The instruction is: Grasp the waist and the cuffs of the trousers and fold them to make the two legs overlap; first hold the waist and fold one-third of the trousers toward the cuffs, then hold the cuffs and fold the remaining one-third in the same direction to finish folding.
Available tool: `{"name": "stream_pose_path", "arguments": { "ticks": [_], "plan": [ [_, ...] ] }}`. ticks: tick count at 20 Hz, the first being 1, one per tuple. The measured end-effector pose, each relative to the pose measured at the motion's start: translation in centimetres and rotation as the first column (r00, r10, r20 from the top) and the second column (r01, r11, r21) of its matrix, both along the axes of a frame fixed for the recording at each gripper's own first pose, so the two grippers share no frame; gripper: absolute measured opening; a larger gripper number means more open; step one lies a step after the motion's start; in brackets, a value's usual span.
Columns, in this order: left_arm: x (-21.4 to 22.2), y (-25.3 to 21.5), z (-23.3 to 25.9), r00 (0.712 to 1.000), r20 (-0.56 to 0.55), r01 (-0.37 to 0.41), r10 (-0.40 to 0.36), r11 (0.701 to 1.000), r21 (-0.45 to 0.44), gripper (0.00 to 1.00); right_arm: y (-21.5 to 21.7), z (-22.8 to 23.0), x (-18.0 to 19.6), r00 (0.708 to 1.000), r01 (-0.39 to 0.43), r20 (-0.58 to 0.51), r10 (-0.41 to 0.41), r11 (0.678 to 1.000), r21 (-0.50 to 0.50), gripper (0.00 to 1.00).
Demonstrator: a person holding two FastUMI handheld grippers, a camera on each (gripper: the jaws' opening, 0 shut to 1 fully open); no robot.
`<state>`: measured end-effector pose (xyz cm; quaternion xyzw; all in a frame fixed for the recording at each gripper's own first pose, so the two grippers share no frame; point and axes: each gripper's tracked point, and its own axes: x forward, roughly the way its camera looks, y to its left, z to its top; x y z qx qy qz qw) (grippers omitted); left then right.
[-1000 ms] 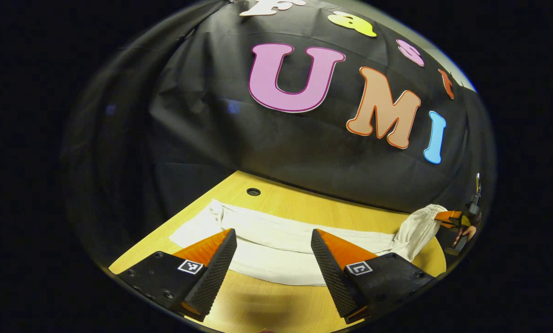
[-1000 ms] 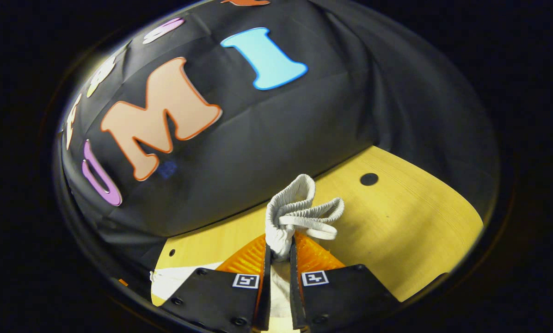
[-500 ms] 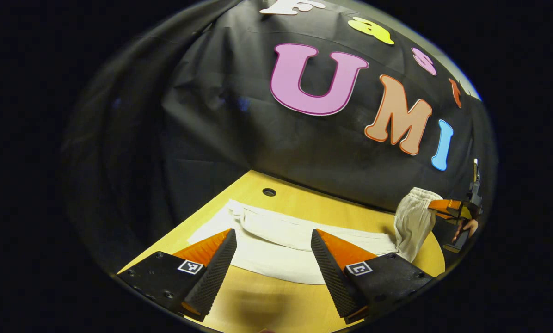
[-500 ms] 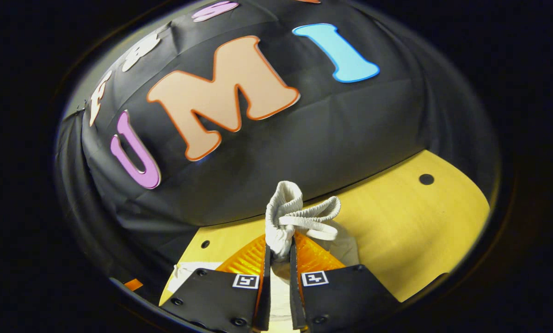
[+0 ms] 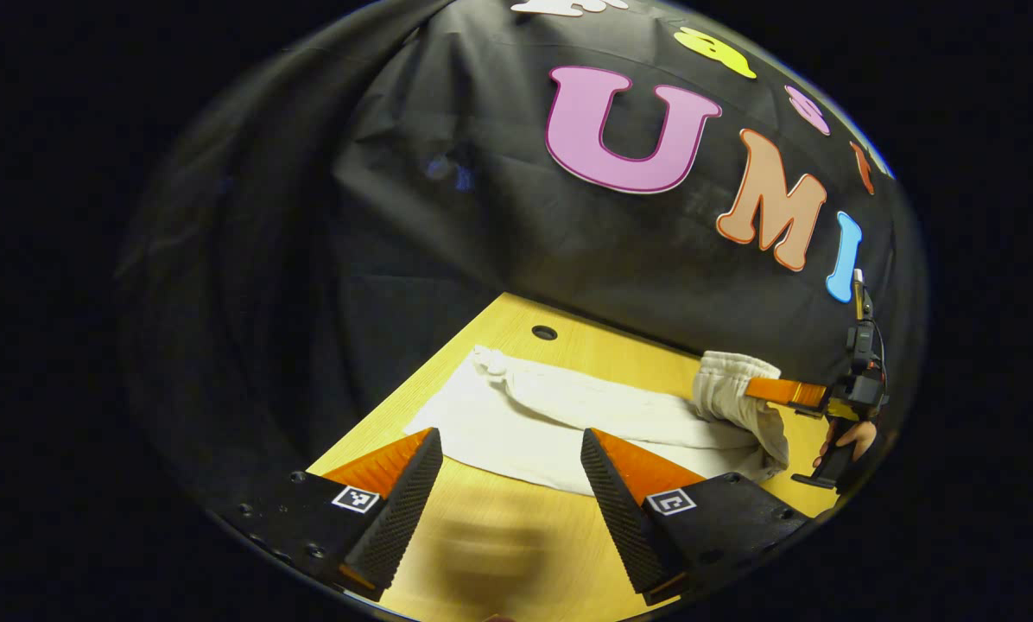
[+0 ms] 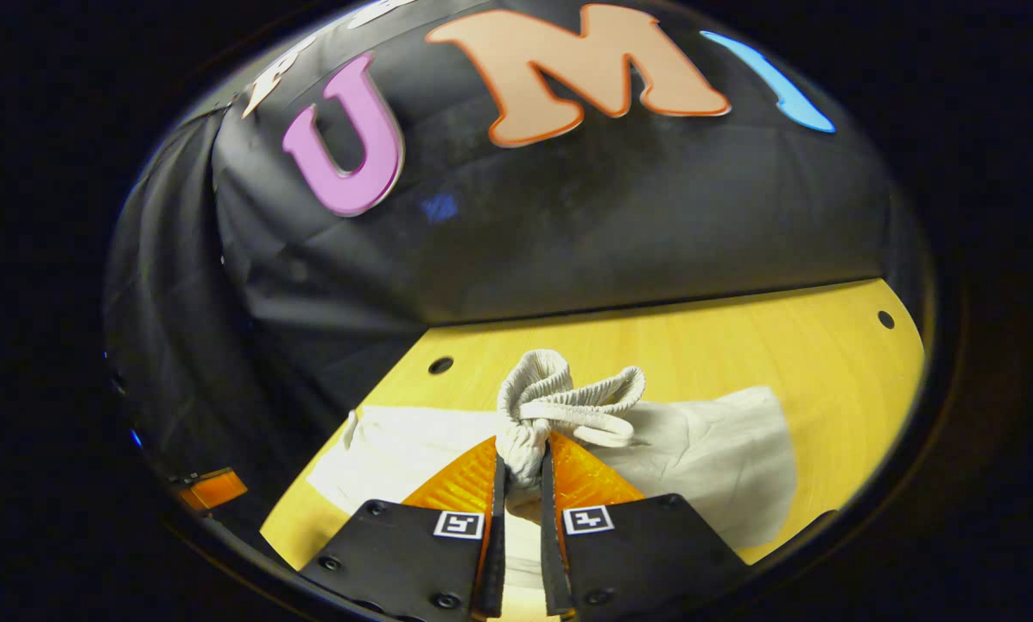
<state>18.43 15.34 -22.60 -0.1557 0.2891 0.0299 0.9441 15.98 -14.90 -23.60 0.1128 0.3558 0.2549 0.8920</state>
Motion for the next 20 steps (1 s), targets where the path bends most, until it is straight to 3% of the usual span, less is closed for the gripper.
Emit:
{"name": "stream_pose_path", "arguments": {
  "ticks": [3, 4, 7, 8, 10, 12, 20],
  "plan": [
    [-0.3, 1.5, -1.6, 0.999, -0.036, 0.011, -0.011, 1.0, -0.012, 0.96, -1.2, 1.1, 0.2, 0.991, -0.13, 0.002, 0.132, 0.983, -0.131, 0.19],
    [-0.1, 1.8, -2.1, 0.999, -0.041, 0.017, -0.017, 1.0, -0.02, 0.96, -1.9, 2.0, 0.5, 0.983, -0.18, -0.011, 0.181, 0.965, -0.189, 0.15],
    [0.8, 2.5, -3.1, 0.998, -0.056, 0.039, -0.041, 0.999, -0.025, 0.96, -2.0, 3.7, 0.8, 0.978, -0.209, -0.043, 0.205, 0.959, -0.194, 0.26],
    [1.0, 2.8, -3.6, 0.997, -0.061, 0.047, -0.049, 0.999, -0.023, 0.96, -2.5, 4.3, 1.2, 0.978, -0.209, -0.048, 0.204, 0.96, -0.188, 0.4],
    [1.8, 3.6, -4.4, 0.996, -0.055, 0.063, -0.064, 0.998, -0.018, 0.96, -4.0, 5.5, 1.9, 0.981, -0.196, -0.036, 0.193, 0.962, -0.191, 0.82],
    [2.9, 4.8, -5.6, 0.995, -0.064, 0.069, -0.07, 0.998, -0.013, 0.96, -5.9, 7.6, 3.5, 0.985, -0.171, -0.006, 0.174, 0.966, -0.194, 0.97],
    [7.4, 9.6, -11.4, 0.986, -0.149, 0.083, -0.073, 0.994, 0.064, 0.96, -14.7, 11.1, 1.8, 0.999, -0.024, 0.021, 0.031, 0.966, -0.257, 0.94]
  ]
}}
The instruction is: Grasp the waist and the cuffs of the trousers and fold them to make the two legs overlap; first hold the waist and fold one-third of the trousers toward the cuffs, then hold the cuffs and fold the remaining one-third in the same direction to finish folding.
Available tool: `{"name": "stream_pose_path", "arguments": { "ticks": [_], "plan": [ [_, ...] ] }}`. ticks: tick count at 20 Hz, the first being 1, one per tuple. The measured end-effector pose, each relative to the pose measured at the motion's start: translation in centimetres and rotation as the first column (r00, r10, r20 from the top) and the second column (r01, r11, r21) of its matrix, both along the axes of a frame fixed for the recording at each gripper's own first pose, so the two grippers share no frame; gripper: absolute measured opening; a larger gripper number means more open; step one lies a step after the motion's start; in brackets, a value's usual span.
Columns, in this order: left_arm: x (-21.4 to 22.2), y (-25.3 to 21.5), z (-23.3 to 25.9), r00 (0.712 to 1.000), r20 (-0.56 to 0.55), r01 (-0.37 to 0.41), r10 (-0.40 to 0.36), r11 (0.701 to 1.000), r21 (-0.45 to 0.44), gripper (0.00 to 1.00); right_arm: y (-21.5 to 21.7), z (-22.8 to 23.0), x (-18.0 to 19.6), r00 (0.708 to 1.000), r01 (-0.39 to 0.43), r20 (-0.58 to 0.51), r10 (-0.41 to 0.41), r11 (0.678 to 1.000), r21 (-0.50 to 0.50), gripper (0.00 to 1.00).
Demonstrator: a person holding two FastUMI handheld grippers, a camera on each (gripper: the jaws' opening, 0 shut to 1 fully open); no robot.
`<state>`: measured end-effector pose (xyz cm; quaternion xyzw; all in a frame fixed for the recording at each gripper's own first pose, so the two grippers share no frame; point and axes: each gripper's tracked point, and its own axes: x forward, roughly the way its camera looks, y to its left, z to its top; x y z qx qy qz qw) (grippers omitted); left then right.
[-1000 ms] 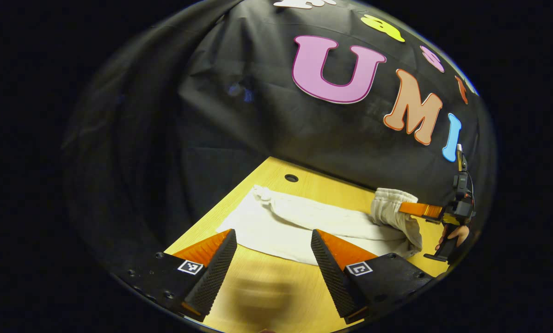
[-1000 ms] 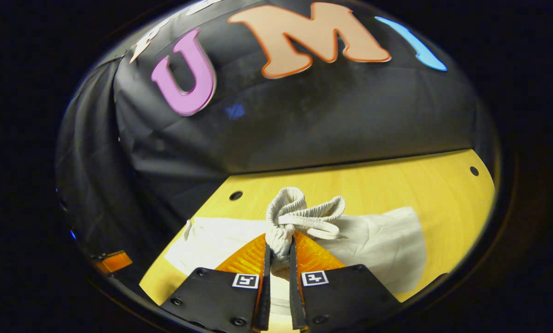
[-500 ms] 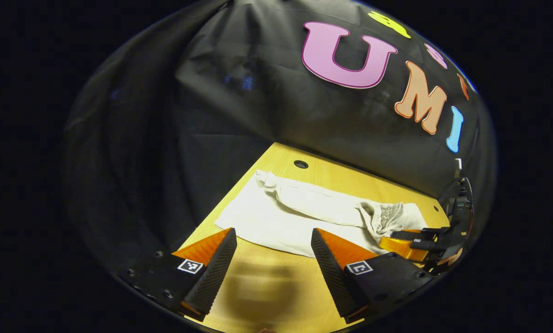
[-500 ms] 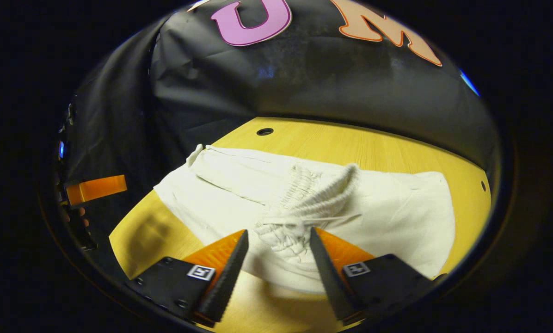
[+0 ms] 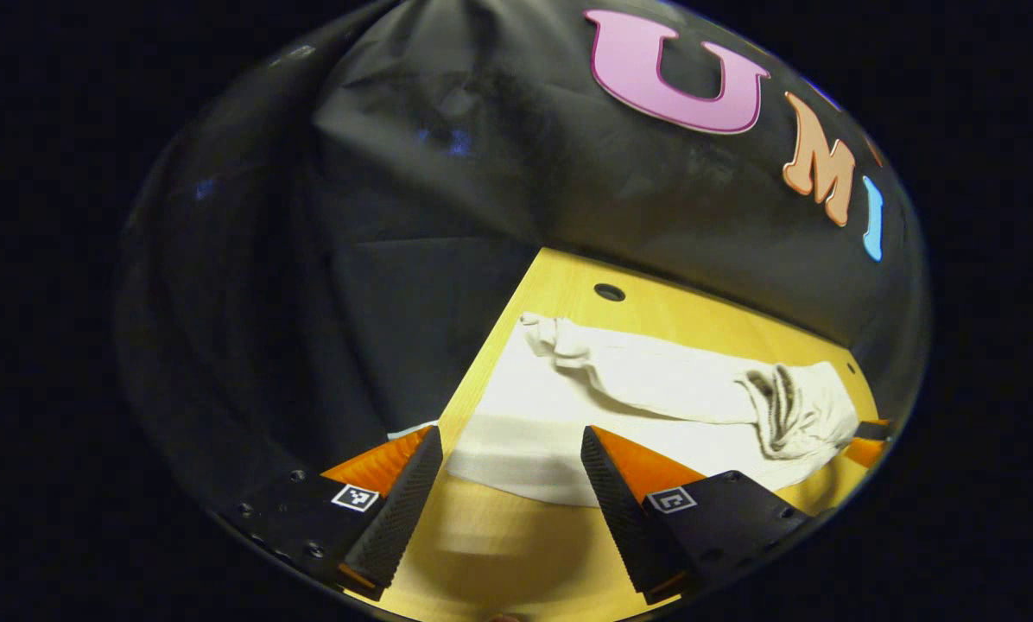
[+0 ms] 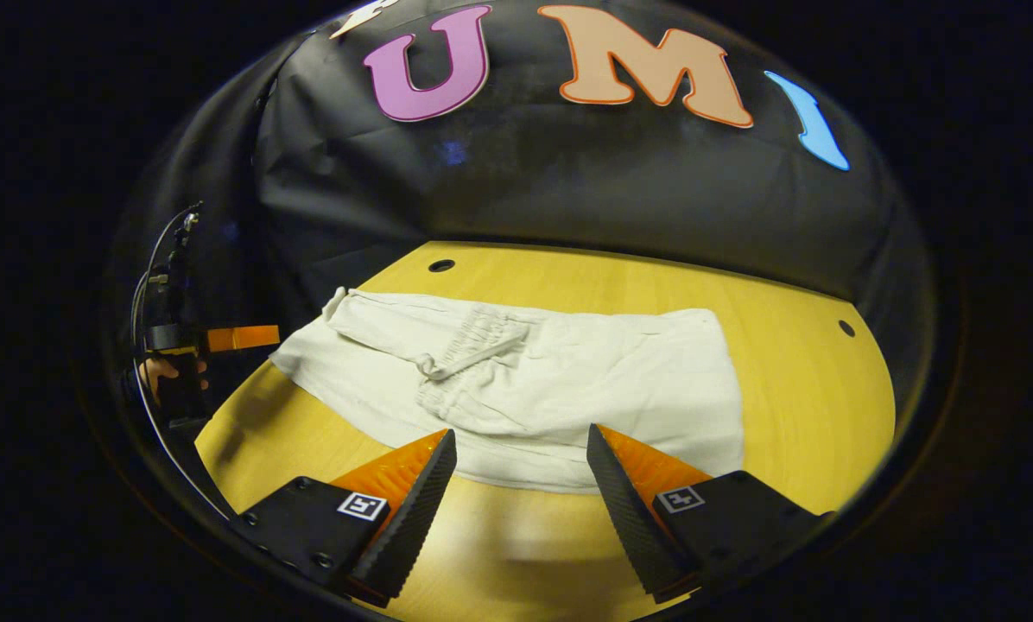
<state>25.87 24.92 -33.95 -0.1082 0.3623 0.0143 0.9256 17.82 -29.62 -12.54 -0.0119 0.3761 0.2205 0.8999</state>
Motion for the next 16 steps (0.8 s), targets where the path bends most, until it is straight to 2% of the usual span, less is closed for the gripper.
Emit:
{"name": "stream_pose_path", "arguments": {
  "ticks": [3, 4, 5, 6, 7, 9, 10, 11, 13, 15, 16],
  "plan": [
    [1.1, 0.0, -2.5, 0.999, -0.053, 0.013, -0.011, 1.0, 0.027, 0.96, -3.3, -0.4, -0.5, 0.999, 0.047, -0.01, -0.047, 0.998, -0.045, 0.94],
    [1.2, 0.0, -3.4, 0.997, -0.076, 0.026, -0.023, 0.999, 0.04, 0.96, -4.2, -0.6, -0.8, 0.998, 0.066, -0.019, -0.067, 0.997, -0.051, 0.97],
    [1.3, 0.1, -4.3, 0.994, -0.101, 0.037, -0.032, 0.998, 0.055, 0.96, -5.0, -0.7, -0.9, 0.996, 0.085, -0.028, -0.086, 0.995, -0.053, 0.94],
    [1.5, 0.0, -4.8, 0.993, -0.112, 0.039, -0.032, 0.997, 0.059, 0.97, -5.7, -0.9, -1.1, 0.994, 0.103, -0.036, -0.105, 0.993, -0.054, 0.97],
    [1.5, -0.2, -4.9, 0.992, -0.119, 0.041, -0.033, 0.997, 0.065, 0.97, -6.2, -1.0, -1.1, 0.992, 0.117, -0.041, -0.12, 0.992, -0.055, 0.94],
    [1.6, -0.7, -4.9, 0.992, -0.12, 0.05, -0.041, 0.996, 0.078, 0.97, -6.7, -1.0, -1.2, 0.99, 0.131, -0.043, -0.133, 0.99, -0.061, 0.94],
    [1.4, -0.8, -5.3, 0.989, -0.139, 0.06, -0.048, 0.995, 0.085, 0.96, -7.0, -1.1, -1.2, 0.99, 0.132, -0.044, -0.135, 0.989, -0.065, 0.97],
    [1.8, -1.1, -4.8, 0.989, -0.131, 0.075, -0.063, 0.993, 0.088, 0.87, -7.2, -1.1, -1.2, 0.99, 0.131, -0.046, -0.135, 0.989, -0.067, 0.94],
    [1.9, -2.4, -4.8, 0.987, -0.136, 0.092, -0.082, 0.993, 0.07, 0.66, -7.3, -1.1, -1.2, 0.989, 0.136, -0.049, -0.139, 0.989, -0.066, 0.94],
    [2.0, -3.5, -4.8, 0.989, -0.124, 0.082, -0.076, 0.995, 0.047, 0.3, -7.5, -0.8, -1.2, 0.988, 0.141, -0.049, -0.144, 0.988, -0.061, 0.94],
    [2.1, -3.7, -4.7, 0.992, -0.113, 0.058, -0.053, 0.998, 0.039, 0.11, -7.7, -0.9, -1.2, 0.988, 0.141, -0.05, -0.144, 0.988, -0.059, 0.97]
  ]
}}
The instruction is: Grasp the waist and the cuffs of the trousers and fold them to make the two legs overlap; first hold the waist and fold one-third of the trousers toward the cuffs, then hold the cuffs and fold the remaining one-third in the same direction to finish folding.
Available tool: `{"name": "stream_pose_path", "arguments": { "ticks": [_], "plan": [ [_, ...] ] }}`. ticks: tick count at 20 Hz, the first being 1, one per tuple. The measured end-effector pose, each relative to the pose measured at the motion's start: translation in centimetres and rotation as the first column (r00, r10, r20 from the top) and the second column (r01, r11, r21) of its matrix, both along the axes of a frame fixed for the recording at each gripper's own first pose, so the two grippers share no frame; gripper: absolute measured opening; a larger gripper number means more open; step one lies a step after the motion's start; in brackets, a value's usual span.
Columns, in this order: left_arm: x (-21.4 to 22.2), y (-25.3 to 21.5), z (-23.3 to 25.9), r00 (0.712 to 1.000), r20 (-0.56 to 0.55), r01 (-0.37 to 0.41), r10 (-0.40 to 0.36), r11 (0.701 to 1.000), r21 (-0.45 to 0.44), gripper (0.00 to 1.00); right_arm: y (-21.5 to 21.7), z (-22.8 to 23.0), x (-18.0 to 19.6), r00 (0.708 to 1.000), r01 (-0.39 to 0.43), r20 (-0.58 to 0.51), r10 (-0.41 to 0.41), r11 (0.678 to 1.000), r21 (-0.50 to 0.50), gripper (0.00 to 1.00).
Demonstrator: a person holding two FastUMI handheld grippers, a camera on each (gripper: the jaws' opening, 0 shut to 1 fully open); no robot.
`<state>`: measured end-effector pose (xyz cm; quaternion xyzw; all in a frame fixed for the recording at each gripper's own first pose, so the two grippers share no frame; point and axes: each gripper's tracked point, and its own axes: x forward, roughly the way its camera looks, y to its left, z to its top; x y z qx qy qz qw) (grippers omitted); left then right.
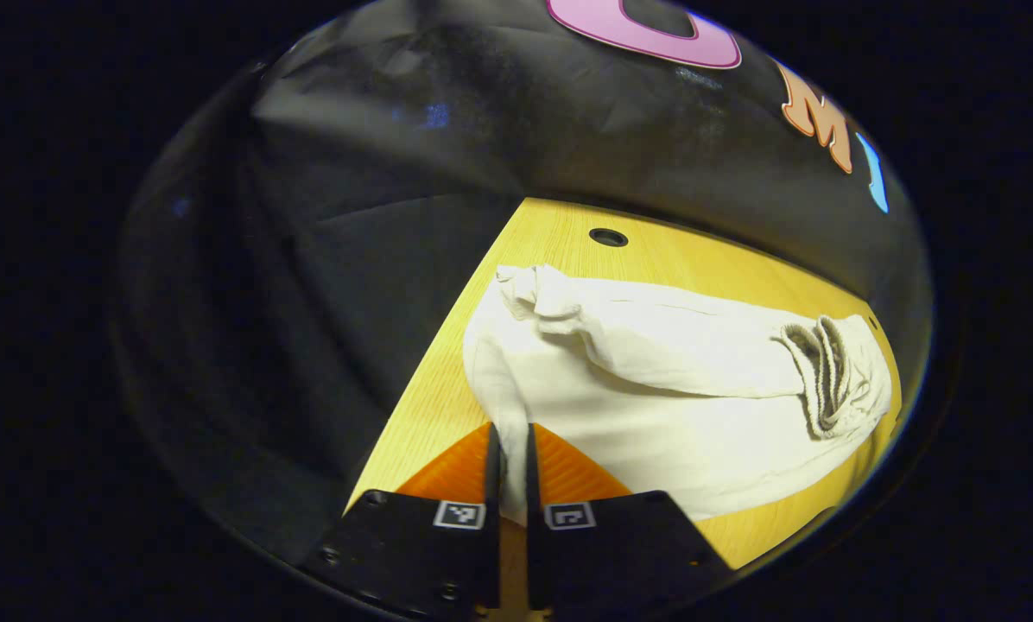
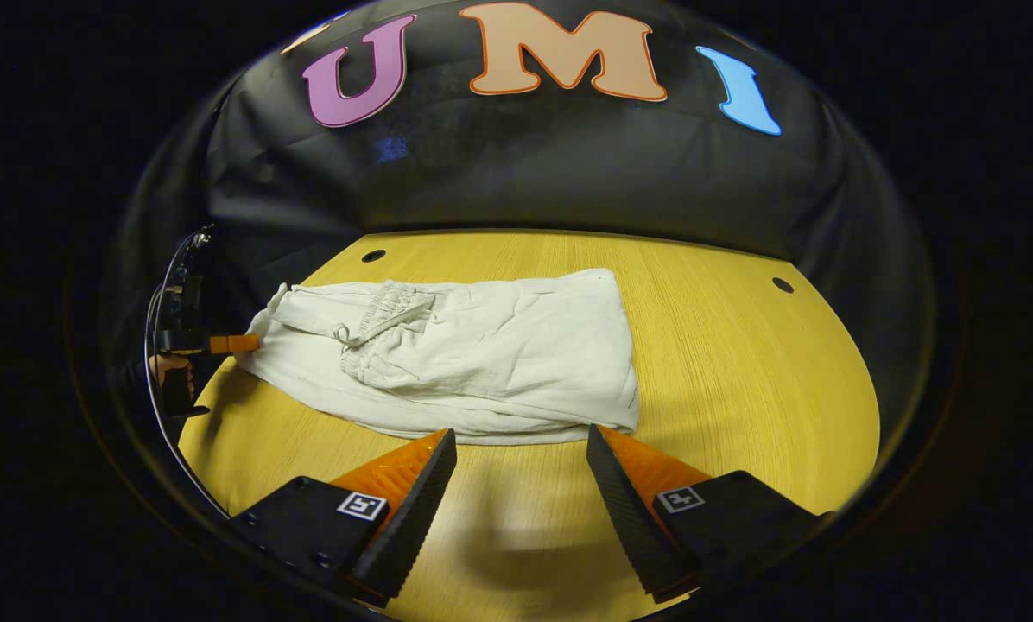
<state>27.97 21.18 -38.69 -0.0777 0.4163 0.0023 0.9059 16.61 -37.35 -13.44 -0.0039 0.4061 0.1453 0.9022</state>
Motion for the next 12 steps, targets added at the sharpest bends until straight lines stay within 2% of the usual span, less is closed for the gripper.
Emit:
{"name": "stream_pose_path", "arguments": {
  "ticks": [2, 3, 5, 6, 7, 8, 9, 12],
  "plan": [
    [0.3, 0.2, 0.4, 0.999, 0.019, -0.041, 0.041, 0.999, -0.013, 0.0, -0.7, 0.4, -0.1, 1.0, -0.001, 0.002, 0.001, 1.0, -0.001, 0.97],
    [0.2, -0.1, 0.6, 0.998, 0.003, -0.055, 0.055, 0.998, -0.03, 0.0, -1.2, 0.8, -0.1, 1.0, -0.002, 0.008, 0.002, 1.0, -0.001, 0.97],
    [2.3, -1.4, 4.4, 0.994, 0.076, -0.075, 0.083, 0.992, -0.098, 0.0, -2.7, 1.7, -0.3, 1.0, -0.001, 0.021, 0.001, 1.0, 0.002, 0.94],
    [2.9, -2.2, 5.7, 0.991, 0.104, -0.073, 0.085, 0.991, -0.115, 0.0, -3.2, 1.9, -0.2, 1.0, -0.001, 0.024, 0.001, 1.0, 0.004, 0.97],
    [3.7, -3.7, 7.8, 0.988, 0.129, -0.063, 0.081, 0.989, -0.137, 0.0, -3.9, 2.2, -0.3, 1.0, 0.0, 0.03, -0.001, 1.0, 0.012, 0.94],
    [4.2, -4.9, 9.1, 0.987, 0.145, -0.05, 0.071, 0.988, -0.146, 0.0, -4.3, 2.5, -0.3, 0.999, 0.0, 0.032, -0.001, 1.0, 0.017, 0.97],
    [4.7, -6.0, 10.4, 0.983, 0.172, -0.033, 0.059, 0.988, -0.15, 0.0, -4.8, 2.6, -0.4, 0.999, 0.001, 0.035, -0.002, 1.0, 0.024, 0.94],
    [6.0, -10.2, 14.1, 0.975, 0.221, 0.011, 0.032, 0.982, -0.189, 0.0, -6.5, 3.1, -0.9, 0.999, 0.009, 0.042, -0.011, 0.999, 0.04, 0.94]
  ]
}}
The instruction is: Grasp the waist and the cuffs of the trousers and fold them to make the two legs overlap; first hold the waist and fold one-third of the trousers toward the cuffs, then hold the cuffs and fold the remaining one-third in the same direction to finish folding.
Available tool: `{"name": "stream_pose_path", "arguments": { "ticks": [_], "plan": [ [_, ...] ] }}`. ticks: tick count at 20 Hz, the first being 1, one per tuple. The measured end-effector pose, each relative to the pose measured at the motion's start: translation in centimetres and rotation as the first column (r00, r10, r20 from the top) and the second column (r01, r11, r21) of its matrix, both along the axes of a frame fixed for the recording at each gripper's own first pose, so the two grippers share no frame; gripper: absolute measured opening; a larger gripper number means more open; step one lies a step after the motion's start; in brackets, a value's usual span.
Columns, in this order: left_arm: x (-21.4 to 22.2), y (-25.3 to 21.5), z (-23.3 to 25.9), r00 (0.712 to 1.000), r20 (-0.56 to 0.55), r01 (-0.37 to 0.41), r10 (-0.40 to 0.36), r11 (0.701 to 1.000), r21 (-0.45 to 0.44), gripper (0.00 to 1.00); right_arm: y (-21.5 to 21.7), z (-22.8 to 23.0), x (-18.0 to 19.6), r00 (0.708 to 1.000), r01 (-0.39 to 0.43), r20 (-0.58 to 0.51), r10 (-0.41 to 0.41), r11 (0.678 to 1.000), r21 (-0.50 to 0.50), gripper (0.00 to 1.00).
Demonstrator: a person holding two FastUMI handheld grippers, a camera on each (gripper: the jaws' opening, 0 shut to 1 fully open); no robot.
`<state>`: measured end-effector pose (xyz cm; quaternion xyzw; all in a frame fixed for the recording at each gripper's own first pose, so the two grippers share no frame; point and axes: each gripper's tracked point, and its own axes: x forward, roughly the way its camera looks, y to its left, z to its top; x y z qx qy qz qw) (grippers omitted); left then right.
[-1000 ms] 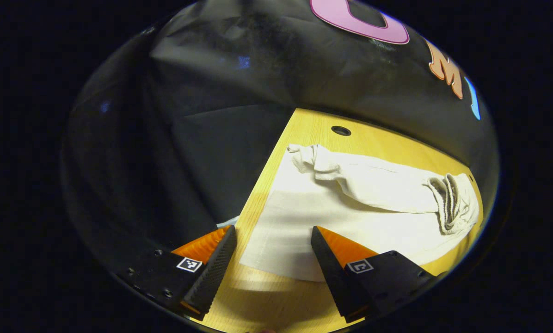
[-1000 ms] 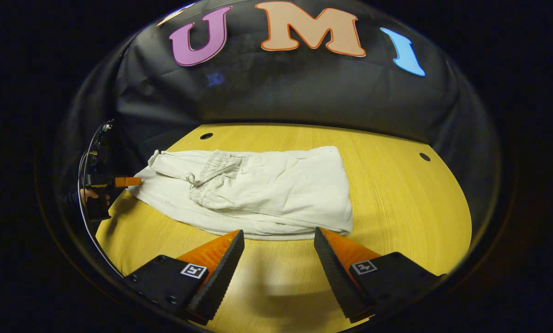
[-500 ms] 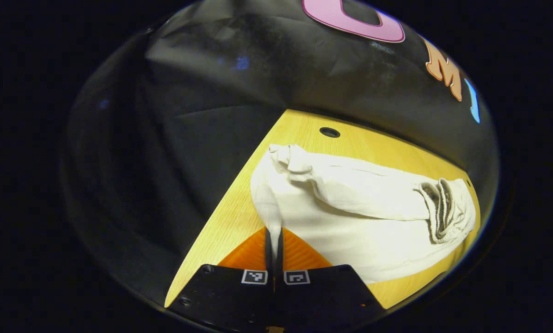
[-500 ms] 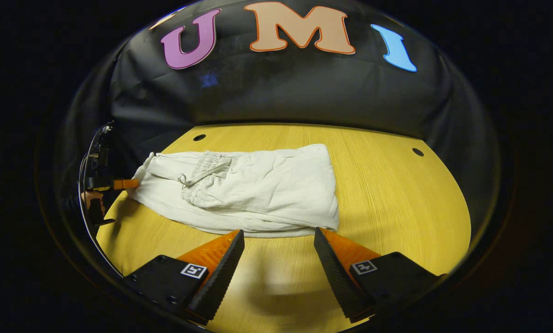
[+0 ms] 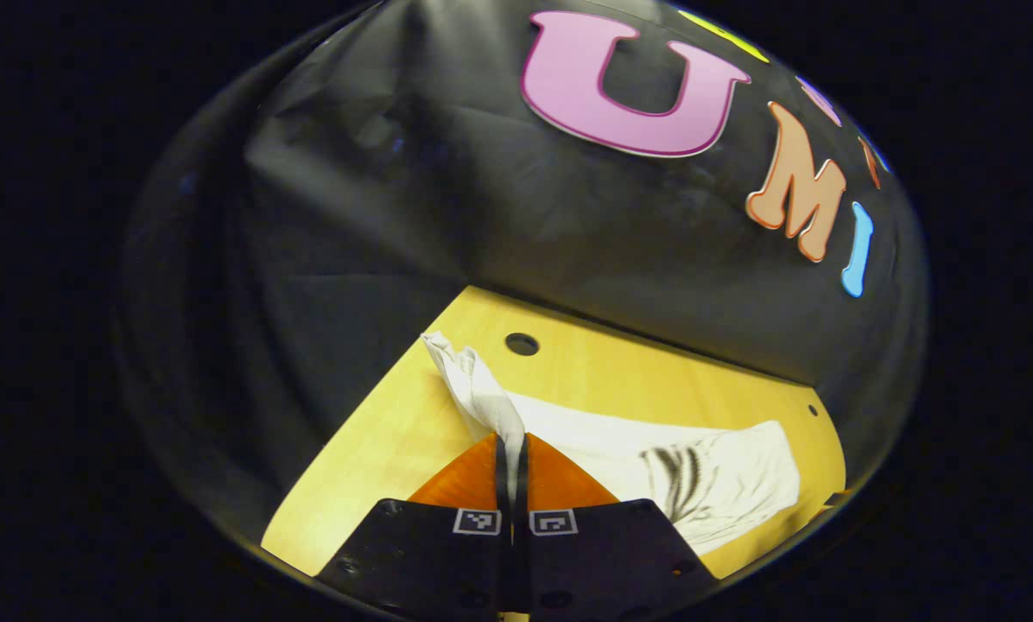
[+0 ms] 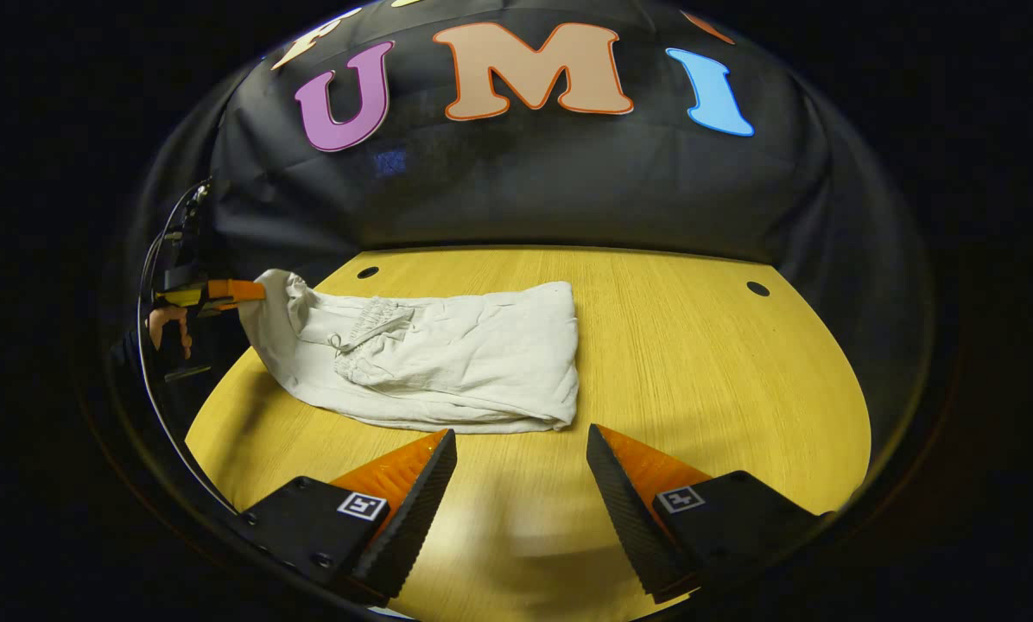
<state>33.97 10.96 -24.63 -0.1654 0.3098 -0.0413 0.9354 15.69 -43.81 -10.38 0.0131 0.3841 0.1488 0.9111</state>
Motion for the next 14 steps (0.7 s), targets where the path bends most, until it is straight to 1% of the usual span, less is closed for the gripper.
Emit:
{"name": "stream_pose_path", "arguments": {
  "ticks": [5, 6, 7, 8, 10, 11, 12, 14],
  "plan": [
    [1.8, -8.6, 5.4, 0.992, 0.093, 0.086, -0.081, 0.995, -0.057, 0.0, -4.0, 0.4, -1.2, 0.999, 0.051, 0.002, -0.051, 0.998, 0.033, 0.94],
    [2.0, -10.6, 6.4, 0.989, 0.109, 0.107, -0.099, 0.992, -0.068, 0.0, -4.8, 0.3, -1.5, 0.998, 0.063, -0.001, -0.063, 0.997, 0.035, 0.97],
    [1.9, -12.4, 7.0, 0.985, 0.123, 0.13, -0.12, 0.989, -0.077, 0.0, -5.7, 0.2, -1.9, 0.997, 0.075, -0.004, -0.075, 0.997, 0.036, 0.94],
    [1.8, -14.3, 7.6, 0.981, 0.13, 0.155, -0.144, 0.984, -0.084, 0.0, -6.6, 0.2, -2.0, 0.996, 0.087, -0.006, -0.087, 0.995, 0.037, 0.94],
    [1.3, -17.9, 8.2, 0.972, 0.134, 0.207, -0.195, 0.975, -0.084, 0.0, -8.3, 0.2, -2.4, 0.993, 0.114, -0.01, -0.114, 0.993, 0.04, 0.94],
    [1.4, -20.1, 8.2, 0.966, 0.131, 0.235, -0.223, 0.969, -0.08, 0.0, -9.3, 0.1, -2.7, 0.992, 0.129, -0.012, -0.128, 0.991, 0.042, 0.97],
    [1.0, -22.3, 8.1, 0.96, 0.131, 0.26, -0.248, 0.962, -0.084, 0.0, -10.2, 0.1, -3.2, 0.99, 0.143, -0.016, -0.142, 0.989, 0.045, 0.94],
    [0.0, -26.4, 7.7, 0.948, 0.122, 0.306, -0.294, 0.947, -0.096, 0.0, -11.9, -0.6, -4.2, 0.986, 0.167, -0.029, -0.166, 0.985, 0.037, 0.93]
  ]
}}
